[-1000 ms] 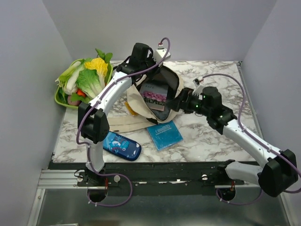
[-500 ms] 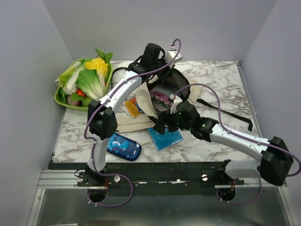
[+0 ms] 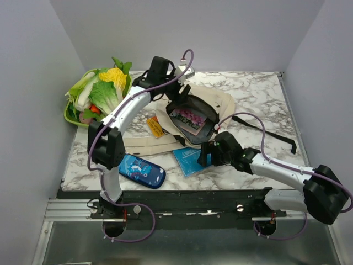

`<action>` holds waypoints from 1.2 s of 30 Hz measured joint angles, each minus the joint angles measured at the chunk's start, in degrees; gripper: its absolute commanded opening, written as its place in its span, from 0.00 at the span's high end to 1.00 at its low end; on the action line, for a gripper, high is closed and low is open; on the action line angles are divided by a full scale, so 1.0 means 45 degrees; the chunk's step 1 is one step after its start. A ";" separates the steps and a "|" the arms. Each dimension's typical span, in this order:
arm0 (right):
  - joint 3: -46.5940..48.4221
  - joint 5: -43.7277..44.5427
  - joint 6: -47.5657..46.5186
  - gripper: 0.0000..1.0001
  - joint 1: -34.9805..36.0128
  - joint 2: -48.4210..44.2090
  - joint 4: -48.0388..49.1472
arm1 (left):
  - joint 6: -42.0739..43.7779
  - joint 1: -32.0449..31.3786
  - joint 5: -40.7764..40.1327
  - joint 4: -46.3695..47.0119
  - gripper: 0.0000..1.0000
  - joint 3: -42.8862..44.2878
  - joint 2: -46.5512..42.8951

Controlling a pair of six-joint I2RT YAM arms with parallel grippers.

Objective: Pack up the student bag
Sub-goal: Place the book in the student bag, then pick up the book from the center of the board.

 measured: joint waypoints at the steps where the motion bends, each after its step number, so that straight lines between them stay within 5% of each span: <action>1: -0.0155 -0.0083 0.0010 0.00 -0.0238 0.0000 0.0083 | 0.0097 0.0117 0.0165 -0.0199 0.22 -0.0219 -0.0457; 9: -0.0369 -0.0398 -0.0330 0.00 -0.1486 0.0481 0.0962 | 0.1778 0.0413 0.2011 -0.2584 0.40 -0.2084 -0.4580; 13: -0.0364 -0.0928 -0.0554 0.00 -0.1749 0.1350 0.1525 | 0.3021 0.0389 0.2715 -0.3910 0.57 -0.3886 -0.5455; 22: -0.0481 -0.2050 -0.0457 0.03 -0.2137 0.1996 0.3303 | 0.6455 0.0117 0.3385 -0.7203 0.58 -0.6261 -0.4687; 36: -0.0646 -0.3191 0.0019 0.08 -0.2730 0.2754 0.4940 | 0.6484 -0.1661 0.1860 -0.5260 0.61 -0.8383 -0.3070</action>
